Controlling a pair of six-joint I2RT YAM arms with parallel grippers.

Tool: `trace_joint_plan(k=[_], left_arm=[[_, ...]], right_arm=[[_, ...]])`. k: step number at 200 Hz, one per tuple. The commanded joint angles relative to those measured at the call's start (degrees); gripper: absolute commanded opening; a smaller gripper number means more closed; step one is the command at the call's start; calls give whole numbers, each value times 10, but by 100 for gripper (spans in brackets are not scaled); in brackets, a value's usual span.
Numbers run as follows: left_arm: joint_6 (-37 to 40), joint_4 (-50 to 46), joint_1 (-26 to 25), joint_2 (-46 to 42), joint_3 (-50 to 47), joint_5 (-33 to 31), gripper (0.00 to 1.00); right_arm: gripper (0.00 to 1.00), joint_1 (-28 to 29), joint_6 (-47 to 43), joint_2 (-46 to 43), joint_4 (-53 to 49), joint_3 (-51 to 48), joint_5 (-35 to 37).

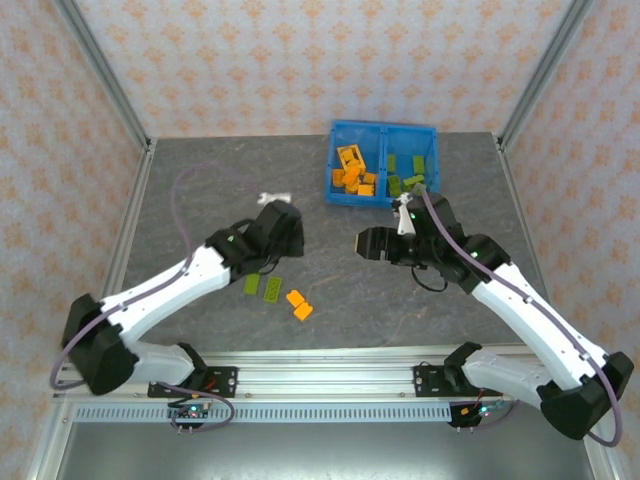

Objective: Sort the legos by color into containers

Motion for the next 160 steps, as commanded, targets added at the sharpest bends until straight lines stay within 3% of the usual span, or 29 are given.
trace_joint_plan(k=[1, 29, 44, 107, 137, 145, 160], left_arm=[[85, 82, 2, 93, 124, 36, 7], [110, 133, 0, 235, 286, 65, 6], [125, 144, -4, 323, 387, 72, 6], [153, 139, -7, 674, 834, 129, 5], [140, 210, -12, 763, 926, 93, 6], [143, 240, -14, 771, 921, 71, 11], [154, 274, -15, 784, 924, 34, 31]], right_arm=[[76, -1, 16, -60, -18, -6, 110], [76, -2, 52, -127, -59, -13, 267], [76, -2, 62, -155, -65, -18, 300], [77, -2, 79, -180, -103, -9, 309], [77, -2, 78, -182, -109, -6, 290], [77, -2, 79, -183, -111, -7, 287], [77, -2, 80, -185, -113, -7, 283]])
